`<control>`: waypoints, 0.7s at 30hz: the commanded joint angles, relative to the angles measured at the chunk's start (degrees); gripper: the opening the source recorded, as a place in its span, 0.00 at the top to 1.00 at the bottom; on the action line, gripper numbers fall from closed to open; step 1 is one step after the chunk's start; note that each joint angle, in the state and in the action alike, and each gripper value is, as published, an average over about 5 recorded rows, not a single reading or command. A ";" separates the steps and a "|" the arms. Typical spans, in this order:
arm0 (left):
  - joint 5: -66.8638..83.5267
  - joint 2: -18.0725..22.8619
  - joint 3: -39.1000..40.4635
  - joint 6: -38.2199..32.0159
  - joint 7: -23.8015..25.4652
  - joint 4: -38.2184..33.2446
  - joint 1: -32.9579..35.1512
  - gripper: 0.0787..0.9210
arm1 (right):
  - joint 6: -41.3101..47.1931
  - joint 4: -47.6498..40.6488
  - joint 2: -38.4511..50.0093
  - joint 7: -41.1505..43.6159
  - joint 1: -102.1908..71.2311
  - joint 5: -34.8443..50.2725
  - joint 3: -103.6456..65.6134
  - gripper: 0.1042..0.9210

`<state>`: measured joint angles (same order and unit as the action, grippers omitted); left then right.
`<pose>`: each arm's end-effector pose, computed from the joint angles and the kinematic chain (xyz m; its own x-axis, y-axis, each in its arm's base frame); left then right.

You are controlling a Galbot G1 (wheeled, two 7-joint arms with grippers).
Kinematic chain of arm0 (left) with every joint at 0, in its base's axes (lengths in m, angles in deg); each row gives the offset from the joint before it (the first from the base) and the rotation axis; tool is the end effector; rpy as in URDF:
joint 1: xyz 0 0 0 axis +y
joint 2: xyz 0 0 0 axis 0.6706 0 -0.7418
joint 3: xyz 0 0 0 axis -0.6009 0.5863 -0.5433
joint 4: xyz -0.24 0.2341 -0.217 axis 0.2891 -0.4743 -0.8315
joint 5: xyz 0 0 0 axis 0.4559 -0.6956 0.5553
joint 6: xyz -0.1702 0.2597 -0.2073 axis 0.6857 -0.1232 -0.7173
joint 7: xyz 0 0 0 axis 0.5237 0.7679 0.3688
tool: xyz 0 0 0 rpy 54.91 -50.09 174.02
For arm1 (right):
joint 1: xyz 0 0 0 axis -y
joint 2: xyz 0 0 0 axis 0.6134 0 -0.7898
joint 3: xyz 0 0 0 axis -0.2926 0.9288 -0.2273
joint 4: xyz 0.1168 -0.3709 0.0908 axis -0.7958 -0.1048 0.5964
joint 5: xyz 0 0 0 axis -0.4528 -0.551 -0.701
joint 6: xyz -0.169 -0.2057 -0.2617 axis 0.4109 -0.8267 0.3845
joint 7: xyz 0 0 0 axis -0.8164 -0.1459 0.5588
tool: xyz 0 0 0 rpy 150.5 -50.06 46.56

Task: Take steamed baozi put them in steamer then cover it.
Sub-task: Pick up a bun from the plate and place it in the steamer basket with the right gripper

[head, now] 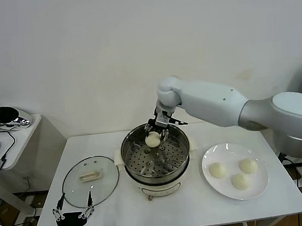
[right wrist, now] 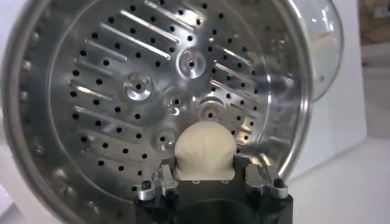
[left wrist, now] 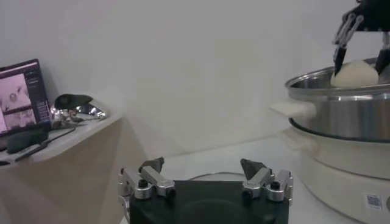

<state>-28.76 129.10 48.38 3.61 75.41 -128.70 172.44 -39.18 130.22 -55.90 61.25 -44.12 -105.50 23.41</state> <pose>0.1159 0.0897 -0.3691 -0.9837 -0.1178 0.1362 -0.0821 0.9665 0.2431 0.6652 0.1552 -0.1096 -0.1623 -0.2497 0.9546 -0.1462 -0.9507 -0.2735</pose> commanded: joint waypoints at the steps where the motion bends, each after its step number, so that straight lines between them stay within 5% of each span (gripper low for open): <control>1: 0.00 0.02 -0.02 -0.03 0.03 0.12 -0.05 0.12 | -7.15 -5.64 -3.60 -2.84 -2.30 -11.92 -1.62 0.41; 9: 0.01 0.08 0.06 -0.10 0.04 0.11 -0.19 0.12 | -8.19 -5.46 -3.61 -4.29 -1.98 -10.69 -1.49 0.24; 13: 0.00 0.12 0.04 -0.06 0.03 -0.01 -0.10 0.12 | -4.45 -1.63 -1.22 -2.07 1.07 -2.09 0.01 0.15; 21: 0.39 -0.34 -0.30 0.40 0.16 -1.41 0.22 0.12 | 27.08 20.83 14.12 5.48 14.61 24.47 7.38 0.12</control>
<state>-28.28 128.63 48.06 4.04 75.54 -129.86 172.69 -34.66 135.06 -52.64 62.14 -39.34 -100.37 25.78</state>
